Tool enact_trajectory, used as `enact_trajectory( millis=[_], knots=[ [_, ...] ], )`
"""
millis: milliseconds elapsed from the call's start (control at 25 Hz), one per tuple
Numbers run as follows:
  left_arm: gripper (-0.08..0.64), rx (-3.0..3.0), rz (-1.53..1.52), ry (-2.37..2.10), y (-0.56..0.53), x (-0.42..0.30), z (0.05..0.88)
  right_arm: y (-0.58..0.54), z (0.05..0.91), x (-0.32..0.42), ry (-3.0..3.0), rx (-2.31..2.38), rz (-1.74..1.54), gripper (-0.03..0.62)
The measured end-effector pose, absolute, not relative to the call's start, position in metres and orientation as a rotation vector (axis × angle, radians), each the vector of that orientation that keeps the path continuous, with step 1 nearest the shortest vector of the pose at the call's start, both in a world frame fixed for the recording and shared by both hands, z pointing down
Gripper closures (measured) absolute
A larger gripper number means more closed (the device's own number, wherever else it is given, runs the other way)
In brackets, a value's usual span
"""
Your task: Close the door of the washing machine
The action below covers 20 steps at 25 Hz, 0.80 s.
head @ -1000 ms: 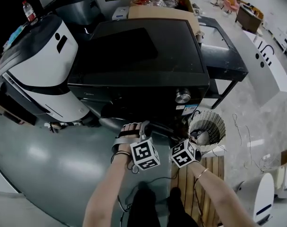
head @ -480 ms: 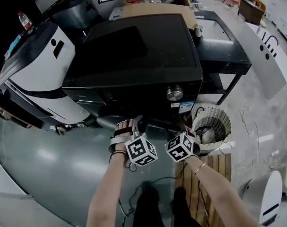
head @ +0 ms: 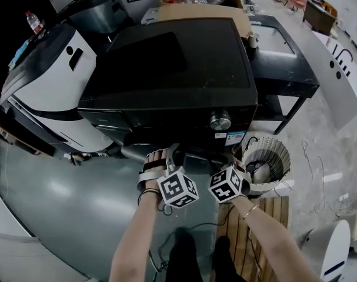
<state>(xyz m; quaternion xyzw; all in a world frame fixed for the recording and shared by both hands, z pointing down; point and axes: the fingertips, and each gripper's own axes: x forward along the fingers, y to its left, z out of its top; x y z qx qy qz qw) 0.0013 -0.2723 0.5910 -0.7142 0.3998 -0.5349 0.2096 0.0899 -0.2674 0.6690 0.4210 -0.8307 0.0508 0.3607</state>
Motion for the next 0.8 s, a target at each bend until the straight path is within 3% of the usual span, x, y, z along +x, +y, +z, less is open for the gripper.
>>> enact_trajectory(
  millis=[800],
  knots=[
    [0.423,-2.005,-1.451,1.123,-0.287,0.001,0.593,-0.287,0.674,0.089,-2.124,1.098,0.142,0.439]
  ],
)
